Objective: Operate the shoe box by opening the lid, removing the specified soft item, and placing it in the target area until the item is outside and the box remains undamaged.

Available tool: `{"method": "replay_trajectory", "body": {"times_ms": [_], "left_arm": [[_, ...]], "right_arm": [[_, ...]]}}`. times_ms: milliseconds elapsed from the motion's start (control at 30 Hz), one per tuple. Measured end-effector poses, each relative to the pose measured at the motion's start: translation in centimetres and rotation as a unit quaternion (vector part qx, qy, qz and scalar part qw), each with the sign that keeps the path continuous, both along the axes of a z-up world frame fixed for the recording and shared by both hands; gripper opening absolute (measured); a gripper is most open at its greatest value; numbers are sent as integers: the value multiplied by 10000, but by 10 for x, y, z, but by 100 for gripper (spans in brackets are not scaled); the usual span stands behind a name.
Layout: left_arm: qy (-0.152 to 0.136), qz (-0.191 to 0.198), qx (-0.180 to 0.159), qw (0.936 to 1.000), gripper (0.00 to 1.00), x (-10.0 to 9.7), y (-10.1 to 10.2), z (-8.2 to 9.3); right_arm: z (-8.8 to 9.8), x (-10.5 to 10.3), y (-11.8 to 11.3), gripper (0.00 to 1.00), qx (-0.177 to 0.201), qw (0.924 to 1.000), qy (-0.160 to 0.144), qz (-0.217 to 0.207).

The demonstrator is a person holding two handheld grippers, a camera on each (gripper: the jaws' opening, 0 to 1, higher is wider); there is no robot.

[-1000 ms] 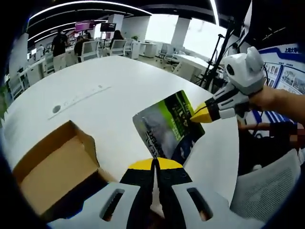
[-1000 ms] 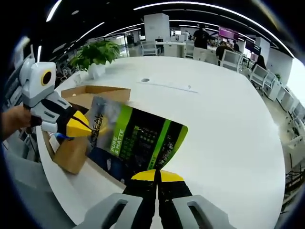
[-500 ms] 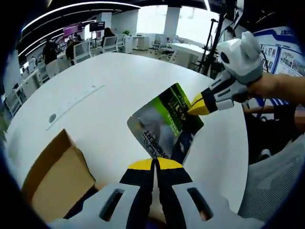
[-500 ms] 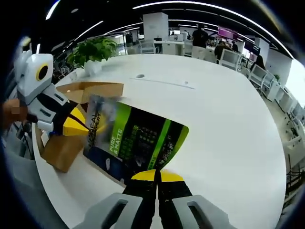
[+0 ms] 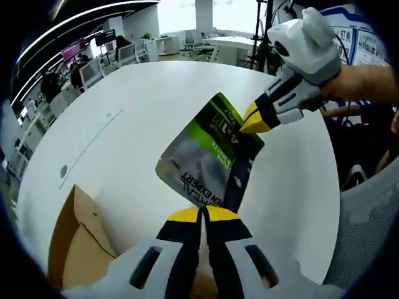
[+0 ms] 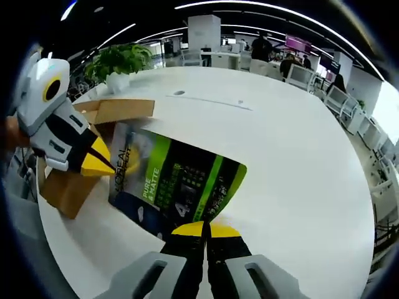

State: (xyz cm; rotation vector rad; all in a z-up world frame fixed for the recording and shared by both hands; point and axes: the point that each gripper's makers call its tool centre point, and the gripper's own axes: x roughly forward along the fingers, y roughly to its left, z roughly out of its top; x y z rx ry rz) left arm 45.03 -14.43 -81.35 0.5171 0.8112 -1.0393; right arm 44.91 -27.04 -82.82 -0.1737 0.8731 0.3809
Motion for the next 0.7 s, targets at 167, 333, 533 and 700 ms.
{"method": "replay_trajectory", "body": {"times_ms": [167, 333, 533, 700], "left_arm": [[-14, -63, 180, 9998, 0, 3, 1, -6], [-155, -248, 398, 9988, 0, 5, -1, -12], [-137, -326, 529, 9980, 0, 3, -3, -20], [-137, -318, 623, 9975, 1, 5, -2, -26]], "right_arm": [[-3, 4, 1, 0, -43, 10000, -65, 45], [-6, 6, 0, 0, -116, 9999, -88, 83], [-13, 5, -2, 0, -246, 9996, -88, 129], [-17, 5, -3, 0, -232, 9997, -92, 88]]}}
